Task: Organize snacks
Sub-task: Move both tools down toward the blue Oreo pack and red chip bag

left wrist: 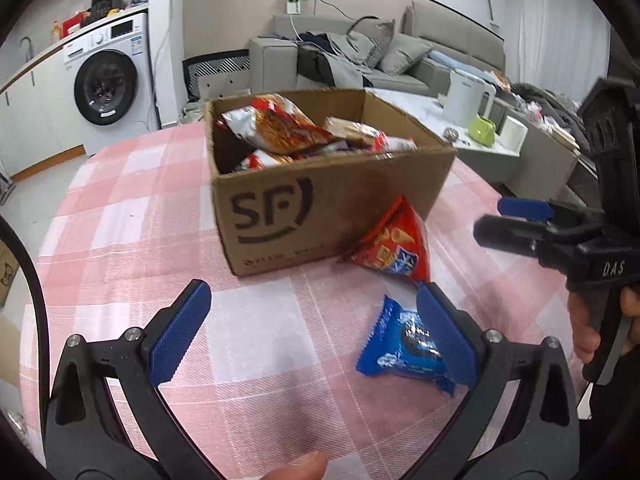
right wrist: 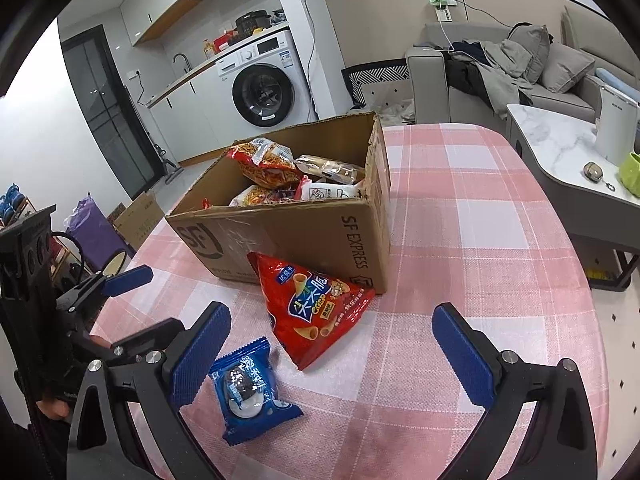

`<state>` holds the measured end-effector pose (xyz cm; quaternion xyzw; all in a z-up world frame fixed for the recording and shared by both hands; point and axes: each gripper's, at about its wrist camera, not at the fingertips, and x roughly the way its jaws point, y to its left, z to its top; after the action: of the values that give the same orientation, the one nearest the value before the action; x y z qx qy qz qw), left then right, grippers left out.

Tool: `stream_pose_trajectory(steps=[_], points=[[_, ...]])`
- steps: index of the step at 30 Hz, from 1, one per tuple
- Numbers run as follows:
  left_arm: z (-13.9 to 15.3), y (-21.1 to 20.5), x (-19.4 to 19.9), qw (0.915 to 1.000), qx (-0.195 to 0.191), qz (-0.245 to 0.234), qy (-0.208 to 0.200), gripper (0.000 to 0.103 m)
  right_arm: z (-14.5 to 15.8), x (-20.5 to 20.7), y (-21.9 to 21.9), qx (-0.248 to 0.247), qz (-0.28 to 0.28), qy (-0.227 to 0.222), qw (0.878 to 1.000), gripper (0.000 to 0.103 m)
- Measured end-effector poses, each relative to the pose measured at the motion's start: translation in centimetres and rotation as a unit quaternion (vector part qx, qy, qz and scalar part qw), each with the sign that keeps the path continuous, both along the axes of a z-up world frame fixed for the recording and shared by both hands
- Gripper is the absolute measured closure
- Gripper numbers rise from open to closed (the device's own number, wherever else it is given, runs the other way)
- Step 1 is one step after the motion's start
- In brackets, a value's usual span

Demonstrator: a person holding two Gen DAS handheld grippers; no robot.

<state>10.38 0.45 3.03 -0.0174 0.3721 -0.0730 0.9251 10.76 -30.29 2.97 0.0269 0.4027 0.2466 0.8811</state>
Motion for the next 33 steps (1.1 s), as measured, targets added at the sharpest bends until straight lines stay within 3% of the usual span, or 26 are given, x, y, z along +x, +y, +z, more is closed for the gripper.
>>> stream_pose_trajectory(steps=[22, 30, 32, 33], points=[[-4.6, -6.4, 0.4, 0.9956, 0.024, -0.074, 0.051, 0.001, -1.2, 0.9, -0.1, -0.004, 0.001, 0.021, 1.0, 0.0], [-6.2, -7.8, 1.1, 0.991, 0.008, -0.111, 0.074, 0.021, -1.7, 1.2, -0.1, -0.004, 0.001, 0.027, 1.0, 0.0], [-6.7, -8.3, 1.3, 0.9892, 0.005, -0.121, 0.083, 0.033, -1.8, 1.3, -0.1, -0.004, 0.0, 0.029, 1.0, 0.0], [-6.7, -8.5, 1.3, 0.9896, 0.011, -0.12, 0.078, 0.033, -1.8, 1.3, -0.1, -0.003, 0.0, 0.029, 1.0, 0.0]])
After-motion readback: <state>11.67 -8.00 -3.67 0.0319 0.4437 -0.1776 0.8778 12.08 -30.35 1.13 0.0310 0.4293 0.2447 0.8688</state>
